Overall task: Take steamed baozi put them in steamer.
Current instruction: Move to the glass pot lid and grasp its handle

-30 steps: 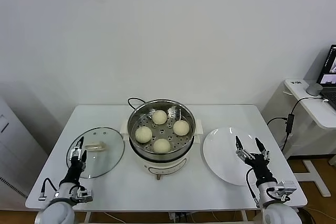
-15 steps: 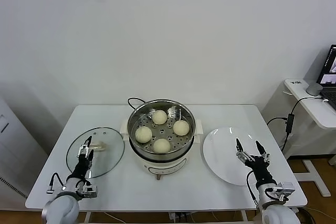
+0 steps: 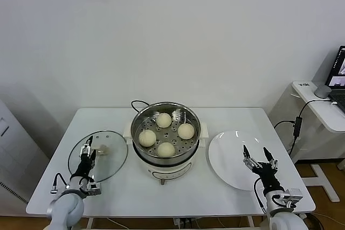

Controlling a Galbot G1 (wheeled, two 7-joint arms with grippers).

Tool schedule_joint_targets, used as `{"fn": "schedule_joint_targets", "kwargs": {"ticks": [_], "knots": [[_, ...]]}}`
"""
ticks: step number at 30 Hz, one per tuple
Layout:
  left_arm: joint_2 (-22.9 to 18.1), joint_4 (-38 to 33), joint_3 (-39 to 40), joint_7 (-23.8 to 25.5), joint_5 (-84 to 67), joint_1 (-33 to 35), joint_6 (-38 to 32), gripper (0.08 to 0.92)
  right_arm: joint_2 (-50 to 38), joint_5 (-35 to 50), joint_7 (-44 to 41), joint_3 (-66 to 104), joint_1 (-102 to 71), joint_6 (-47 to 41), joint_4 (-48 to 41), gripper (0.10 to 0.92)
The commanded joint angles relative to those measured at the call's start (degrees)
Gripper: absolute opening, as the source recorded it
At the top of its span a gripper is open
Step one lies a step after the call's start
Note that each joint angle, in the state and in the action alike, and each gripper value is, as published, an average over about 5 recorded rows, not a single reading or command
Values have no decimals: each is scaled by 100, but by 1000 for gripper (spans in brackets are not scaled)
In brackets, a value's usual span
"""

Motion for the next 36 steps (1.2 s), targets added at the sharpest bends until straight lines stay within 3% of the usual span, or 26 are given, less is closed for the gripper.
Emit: {"fn": "schedule_joint_targets", "kwargs": {"ticks": [1, 36], "knots": [[-3, 282, 20, -33, -86, -175, 138, 823, -6, -12, 4, 7, -2, 4, -7, 823], [-141, 855, 211, -187, -548, -759, 535, 823, 101, -141, -11, 8, -27, 92, -221, 823]]}}
